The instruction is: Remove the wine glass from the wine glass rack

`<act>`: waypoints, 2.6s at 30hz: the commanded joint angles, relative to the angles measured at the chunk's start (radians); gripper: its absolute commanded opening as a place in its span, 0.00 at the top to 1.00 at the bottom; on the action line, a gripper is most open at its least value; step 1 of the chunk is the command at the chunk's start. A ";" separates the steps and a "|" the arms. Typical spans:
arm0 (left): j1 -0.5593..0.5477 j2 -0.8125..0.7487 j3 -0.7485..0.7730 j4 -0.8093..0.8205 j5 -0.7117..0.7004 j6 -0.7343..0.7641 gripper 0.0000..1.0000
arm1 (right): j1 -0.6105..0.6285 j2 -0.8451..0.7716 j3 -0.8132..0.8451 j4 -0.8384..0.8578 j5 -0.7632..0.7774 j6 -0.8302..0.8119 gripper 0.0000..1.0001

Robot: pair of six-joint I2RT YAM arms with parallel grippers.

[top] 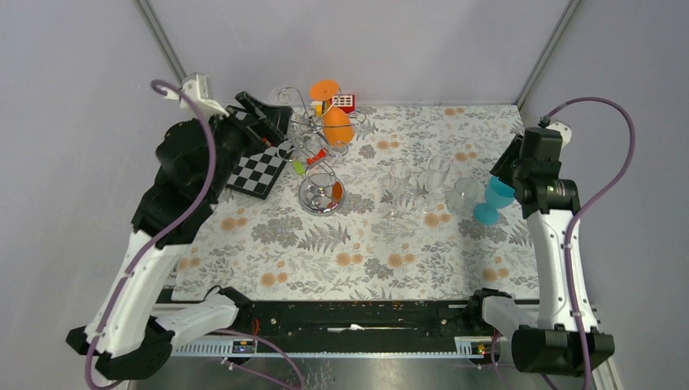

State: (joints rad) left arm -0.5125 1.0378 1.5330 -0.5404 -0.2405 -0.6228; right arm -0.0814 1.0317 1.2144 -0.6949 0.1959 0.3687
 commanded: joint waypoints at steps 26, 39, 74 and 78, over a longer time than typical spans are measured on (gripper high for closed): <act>0.662 0.515 -0.122 0.742 1.050 -0.560 0.16 | -0.004 -0.183 -0.047 0.055 -0.339 0.060 0.44; 0.636 0.555 -0.127 0.713 1.092 -0.524 0.32 | -0.004 -0.201 -0.058 0.066 -0.358 0.070 0.44; 0.606 0.415 -0.149 0.844 0.990 -0.615 1.00 | -0.004 -0.263 -0.050 0.026 -0.336 0.053 0.46; 0.600 0.412 -0.149 0.855 0.941 -0.605 1.00 | -0.004 -0.267 -0.051 0.027 -0.337 0.054 0.46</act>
State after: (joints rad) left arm 0.0940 1.5032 1.3792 0.1879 0.7731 -1.2243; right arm -0.0814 0.7773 1.1503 -0.6678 -0.1432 0.4339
